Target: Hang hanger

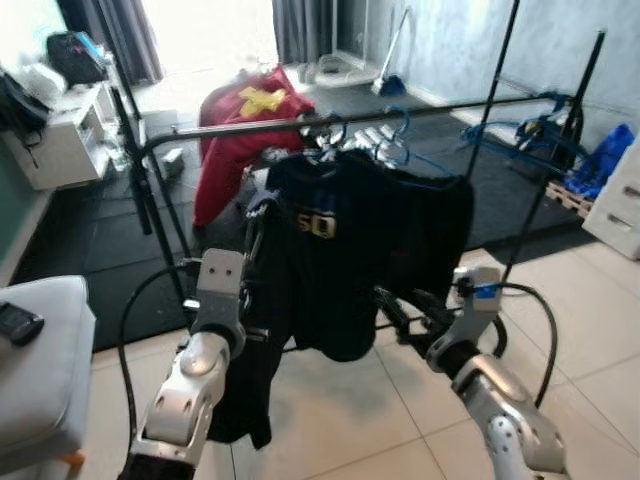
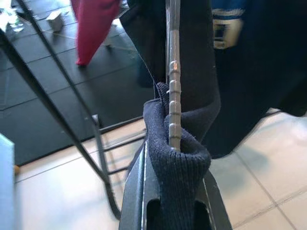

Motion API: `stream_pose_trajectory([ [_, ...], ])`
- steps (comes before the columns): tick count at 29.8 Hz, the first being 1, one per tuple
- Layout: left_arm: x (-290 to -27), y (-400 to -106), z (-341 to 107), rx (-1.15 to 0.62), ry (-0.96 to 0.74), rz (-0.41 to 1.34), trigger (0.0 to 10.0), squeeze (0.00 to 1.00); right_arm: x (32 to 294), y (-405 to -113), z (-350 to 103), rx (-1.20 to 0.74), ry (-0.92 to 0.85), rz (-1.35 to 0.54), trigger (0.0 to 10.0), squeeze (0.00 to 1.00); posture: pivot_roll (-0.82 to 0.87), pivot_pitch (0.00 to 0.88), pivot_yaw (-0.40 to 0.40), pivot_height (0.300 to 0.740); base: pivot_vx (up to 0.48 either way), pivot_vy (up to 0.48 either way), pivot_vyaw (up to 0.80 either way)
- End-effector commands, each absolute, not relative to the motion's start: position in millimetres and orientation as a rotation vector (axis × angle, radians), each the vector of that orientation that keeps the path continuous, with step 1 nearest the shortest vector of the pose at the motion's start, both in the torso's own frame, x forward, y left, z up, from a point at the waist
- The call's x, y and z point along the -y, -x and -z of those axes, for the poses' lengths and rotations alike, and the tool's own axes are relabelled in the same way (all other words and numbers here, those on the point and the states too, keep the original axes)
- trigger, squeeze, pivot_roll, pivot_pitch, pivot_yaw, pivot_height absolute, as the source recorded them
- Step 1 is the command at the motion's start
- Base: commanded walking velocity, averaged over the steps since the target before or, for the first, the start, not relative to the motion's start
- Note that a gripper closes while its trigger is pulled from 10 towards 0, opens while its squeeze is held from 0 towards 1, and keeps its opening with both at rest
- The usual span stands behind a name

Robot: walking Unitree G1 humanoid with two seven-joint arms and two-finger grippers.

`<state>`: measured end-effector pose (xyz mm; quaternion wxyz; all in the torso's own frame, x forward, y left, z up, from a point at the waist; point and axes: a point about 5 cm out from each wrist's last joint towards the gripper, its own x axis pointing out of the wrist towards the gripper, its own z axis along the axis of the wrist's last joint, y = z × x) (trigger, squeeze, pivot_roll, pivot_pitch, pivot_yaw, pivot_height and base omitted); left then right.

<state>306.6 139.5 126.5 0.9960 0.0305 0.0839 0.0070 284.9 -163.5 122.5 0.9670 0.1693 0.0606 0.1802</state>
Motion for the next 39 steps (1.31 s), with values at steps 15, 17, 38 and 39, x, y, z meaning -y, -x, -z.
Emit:
stream_pose_trajectory([
  [15, -128.6, -318.2, -144.1, -0.102, -0.050, -0.027, 10.0, 0.00, 169.9, -283.2, -121.3, -0.135, -0.348, -0.368, 10.0, 0.00, -0.20, 0.000, 0.038, 0.740, 0.480, 0.000, 0.00],
  [17, -128.2, -319.1, -144.5, -0.100, -0.045, -0.030, 10.0, 0.00, 169.8, -283.2, -121.0, -0.137, -0.348, -0.369, 10.0, 0.00, -0.20, 0.000, 0.037, 0.740, 0.480, 0.000, 0.00],
  [38, -151.0, -314.9, -115.8, -0.235, 0.084, -0.255, 10.0, 0.00, 169.7, -281.5, -119.8, -0.148, -0.351, -0.364, 10.0, 0.00, -0.20, 0.000, 0.043, 0.740, 0.097, 0.000, 0.00],
  [39, -152.8, -313.4, -111.1, -0.256, 0.098, -0.269, 10.0, 0.00, 169.7, -281.6, -119.9, -0.149, -0.351, -0.364, 10.0, 0.00, -0.20, 0.000, 0.043, 0.740, 0.000, 0.000, 0.00],
])
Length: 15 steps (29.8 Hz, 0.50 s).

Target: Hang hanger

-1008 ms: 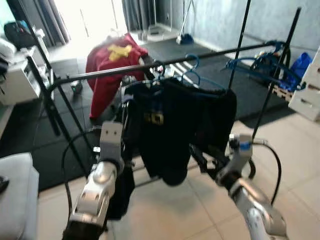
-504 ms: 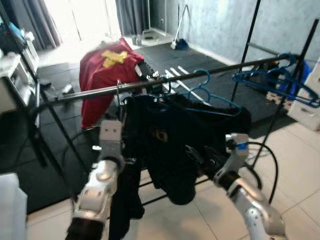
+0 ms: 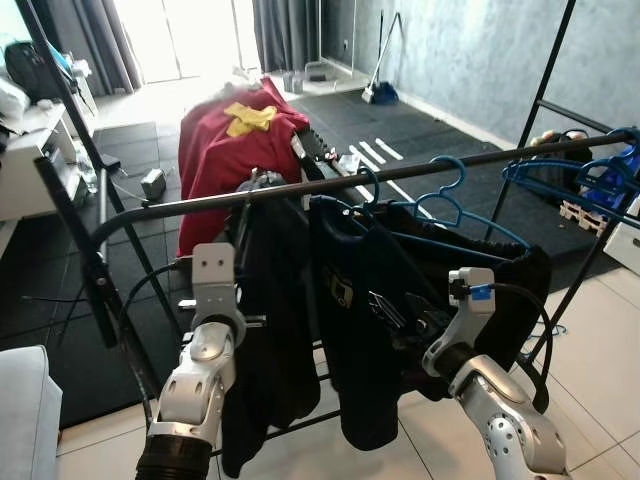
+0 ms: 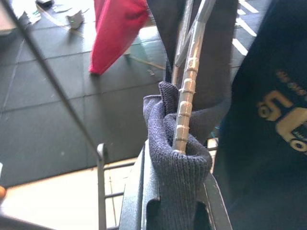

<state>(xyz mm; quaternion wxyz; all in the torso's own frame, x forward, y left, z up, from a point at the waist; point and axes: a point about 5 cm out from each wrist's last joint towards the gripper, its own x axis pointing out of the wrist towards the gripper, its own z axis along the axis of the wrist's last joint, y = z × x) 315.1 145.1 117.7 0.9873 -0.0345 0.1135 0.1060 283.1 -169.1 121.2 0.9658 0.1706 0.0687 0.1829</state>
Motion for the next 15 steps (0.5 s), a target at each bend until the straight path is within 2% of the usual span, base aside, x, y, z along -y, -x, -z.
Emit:
stream_pose_trajectory([
  [1, -153.1, -311.3, -105.5, -0.279, 0.123, -0.272, 10.0, 0.00, 169.7, -281.8, -119.7, -0.150, -0.352, -0.363, 10.0, 0.00, -0.20, 0.000, 0.041, 0.740, 0.000, 0.000, 0.00],
  [4, -152.6, -308.8, -99.4, -0.302, 0.152, -0.272, 10.0, 0.00, 169.7, -282.1, -119.6, -0.152, -0.352, -0.363, 10.0, 0.00, -0.20, 0.000, 0.040, 0.740, 0.000, 0.000, 0.00],
  [5, -144.4, -306.3, -95.7, -0.318, 0.164, -0.217, 10.0, 1.00, 169.5, -282.7, -119.2, -0.153, -0.352, -0.363, 10.0, 0.00, -0.19, 0.000, 0.038, 0.740, 0.000, 0.000, 0.00],
  [11, -135.0, -302.6, -87.4, -0.351, 0.148, -0.137, 10.0, 1.00, 169.5, -283.5, -119.0, -0.155, -0.351, -0.361, 10.0, 0.00, -0.19, 0.000, 0.040, 0.740, 0.000, 0.000, 0.00],
  [15, -128.9, -298.6, -90.2, -0.297, 0.136, -0.001, 10.0, 1.00, 170.0, -284.4, -119.2, -0.152, -0.351, -0.359, 10.0, 0.00, -0.19, 0.000, 0.043, 0.740, 0.000, 0.000, 0.00],
])
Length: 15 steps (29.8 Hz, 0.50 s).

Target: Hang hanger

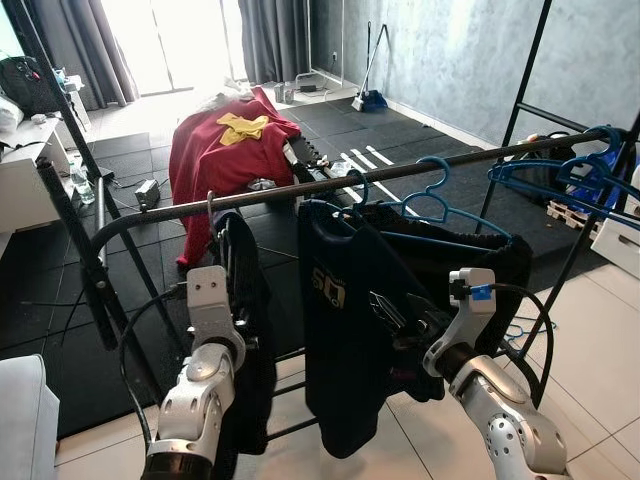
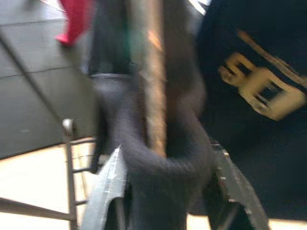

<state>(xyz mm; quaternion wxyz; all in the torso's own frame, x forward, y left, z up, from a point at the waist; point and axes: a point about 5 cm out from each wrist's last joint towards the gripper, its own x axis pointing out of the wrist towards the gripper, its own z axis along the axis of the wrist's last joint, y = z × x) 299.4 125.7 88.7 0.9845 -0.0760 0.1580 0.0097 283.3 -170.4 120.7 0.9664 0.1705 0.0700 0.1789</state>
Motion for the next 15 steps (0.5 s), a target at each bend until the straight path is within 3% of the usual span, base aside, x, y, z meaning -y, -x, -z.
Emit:
stream_pose_trajectory([
  [1, -132.9, -293.6, -93.7, -0.240, 0.115, 0.038, 10.0, 1.00, 170.9, -285.3, -119.8, -0.149, -0.353, -0.356, 10.0, 0.00, -0.19, 0.000, 0.040, 0.740, 0.000, 0.000, 0.00],
  [5, -137.3, -289.4, -96.0, -0.200, 0.101, 0.057, 10.0, 1.00, 171.8, -286.5, -120.2, -0.147, -0.354, -0.353, 10.0, 0.00, -0.18, 0.000, 0.038, 0.740, 0.000, 0.000, 0.00],
  [9, -168.6, -270.5, -105.6, -0.098, 0.104, -0.018, 10.0, 1.00, 174.4, -292.0, -121.8, -0.141, -0.358, -0.356, 10.0, 0.00, -0.15, 0.000, 0.025, 0.740, 0.000, 0.000, 0.00],
  [11, -191.8, -255.3, -103.6, -0.104, 0.074, -0.175, 10.0, 1.00, 174.2, -296.2, -124.1, -0.140, -0.351, -0.369, 10.0, 0.00, -0.11, 0.000, 0.003, 0.740, 0.000, 0.000, 0.00],
  [15, -201.9, -245.6, -100.3, -0.125, 0.058, -0.266, 10.0, 1.00, 174.1, -297.8, -125.4, -0.138, -0.347, -0.375, 10.0, 0.00, -0.11, 0.000, 0.003, 0.740, 0.000, 0.000, 0.00],
])
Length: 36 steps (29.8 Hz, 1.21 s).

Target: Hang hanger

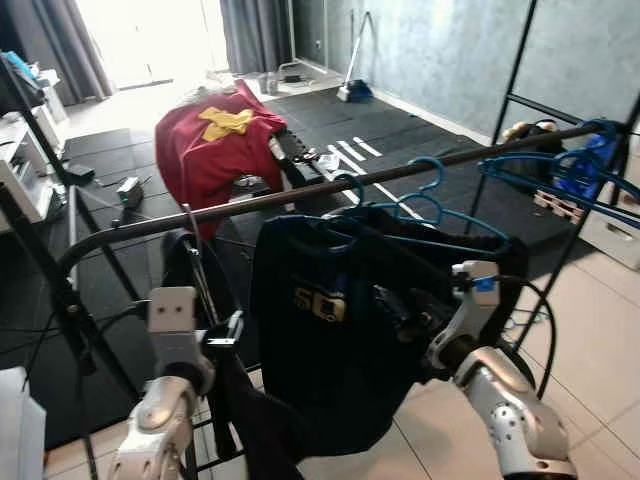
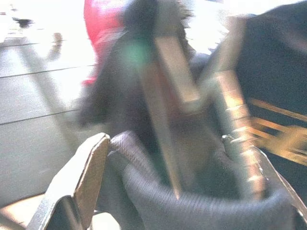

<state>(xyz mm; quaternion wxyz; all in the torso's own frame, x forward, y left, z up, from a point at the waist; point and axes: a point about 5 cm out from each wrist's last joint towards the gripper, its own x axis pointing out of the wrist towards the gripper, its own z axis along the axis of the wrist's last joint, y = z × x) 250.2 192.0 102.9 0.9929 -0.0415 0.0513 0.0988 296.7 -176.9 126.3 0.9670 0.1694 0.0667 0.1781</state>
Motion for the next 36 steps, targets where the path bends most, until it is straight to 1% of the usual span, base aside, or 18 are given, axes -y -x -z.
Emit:
stream_pose_trajectory([
  [1, -209.7, -235.7, -96.7, -0.147, 0.044, -0.347, 10.0, 1.00, 174.3, -299.7, -126.9, -0.135, -0.342, -0.380, 10.0, 0.00, -0.09, 0.000, -0.006, 0.740, 0.000, 0.000, 0.00],
  [2, -209.7, -235.7, -96.7, -0.147, 0.044, -0.347, 10.0, 1.00, 174.3, -299.7, -126.9, -0.135, -0.342, -0.380, 10.0, 0.00, -0.09, 0.000, -0.006, 0.740, 0.000, 0.000, 0.00],
  [3, -214.1, -226.0, -94.6, -0.165, 0.022, -0.410, 10.0, 0.85, 174.9, -301.8, -129.7, -0.129, -0.336, -0.385, 10.0, 0.00, -0.08, 0.000, -0.013, 0.740, 0.000, 0.000, 0.00],
  [4, -216.3, -218.9, -93.0, -0.177, 0.012, -0.451, 10.0, 0.33, 175.6, -304.2, -132.1, -0.124, -0.332, -0.387, 10.0, 0.00, -0.06, 0.000, -0.016, 0.740, 0.000, 0.000, 0.00],
  [7, -216.3, -218.9, -93.0, -0.177, 0.012, -0.451, 10.0, 0.33, 175.6, -304.2, -132.1, -0.124, -0.332, -0.387, 10.0, 0.00, -0.06, 0.000, -0.016, 0.740, 0.000, 0.000, 0.00],
  [8, -217.1, -213.1, -94.1, -0.173, -0.003, -0.472, 10.0, 0.00, 175.2, -307.0, -135.4, -0.116, -0.332, -0.393, 10.0, 0.00, -0.05, 0.000, -0.023, 0.740, 0.000, 0.000, 0.00],
  [11, -212.6, -213.1, -107.0, -0.099, 0.016, -0.420, 10.0, 0.00, 161.7, -317.6, -148.3, -0.087, -0.352, -0.443, 10.0, 0.00, -0.03, 0.000, -0.030, 0.740, 0.000, 0.000, 0.00],
  [13, -211.8, -213.7, -108.8, -0.088, 0.022, -0.409, 10.0, 0.00, 160.1, -318.6, -149.7, -0.083, -0.354, -0.449, 10.0, 0.00, -0.03, 0.000, -0.030, 0.740, 0.000, 0.000, 0.00],
  [17, -190.0, -228.9, -132.5, 0.017, 0.060, -0.093, 10.0, 0.00, 157.2, -329.4, -162.3, -0.045, -0.382, -0.458, 10.0, 0.00, -0.05, 0.000, -0.017, 0.740, 0.000, 0.000, 0.00],
  [18, -190.0, -228.9, -132.5, 0.017, 0.060, -0.093, 10.0, 0.00, 157.2, -329.4, -162.3, -0.045, -0.382, -0.458, 10.0, 0.00, -0.05, 0.000, -0.017, 0.740, 0.000, 0.000, 0.00],
  [19, -182.3, -234.8, -143.6, 0.049, 0.077, 0.032, 10.0, 0.00, 153.9, -334.1, -167.3, -0.030, -0.396, -0.463, 10.0, 0.00, -0.07, 0.000, -0.002, 0.740, 0.000, 0.000, 0.00],
  [20, -182.3, -234.8, -143.6, 0.049, 0.077, 0.032, 10.0, 0.00, 153.9, -334.1, -167.3, -0.030, -0.396, -0.463, 10.0, 0.00, -0.07, 0.000, -0.002, 0.740, 0.000, 0.000, 0.00],
  [21, -176.4, -236.6, -148.3, 0.059, 0.056, 0.107, 10.0, 0.00, 152.0, -335.7, -170.3, -0.017, -0.398, -0.465, 10.0, 0.00, -0.08, 0.000, 0.013, 0.740, 0.000, 0.000, 0.00],
  [23, -176.4, -236.6, -148.3, 0.059, 0.056, 0.107, 10.0, 0.00, 152.0, -335.7, -170.3, -0.017, -0.398, -0.465, 10.0, 0.00, -0.08, 0.000, 0.013, 0.740, 0.000, 0.000, 0.00],
  [26, -168.6, -239.8, -153.0, 0.069, 0.005, 0.192, 10.0, 0.00, 148.7, -340.5, -174.7, 0.003, -0.399, -0.466, 10.0, 0.00, -0.10, 0.000, 0.023, 0.740, 0.000, 0.000, 0.00],
  [28, -165.8, -241.8, -153.4, 0.081, -0.033, 0.183, 10.0, 0.00, 148.2, -345.8, -176.8, 0.013, -0.404, -0.464, 10.0, 0.00, -0.09, 0.000, 0.020, 0.740, 0.000, 0.000, 0.00],
  [32, -165.6, -243.6, -151.6, 0.097, -0.019, 0.121, 10.0, 0.00, 150.5, -351.7, -176.6, 0.012, -0.405, -0.464, 10.0, 0.00, -0.08, 0.000, 0.010, 0.740, 0.000, 0.000, 0.00],
  [36, -162.2, -243.4, -151.1, 0.124, -0.027, 0.146, 10.0, 0.00, 148.9, -355.0, -178.4, 0.015, -0.404, -0.472, 10.0, 0.00, -0.08, 0.000, 0.009, 0.740, 0.000, 0.000, 0.00],
])
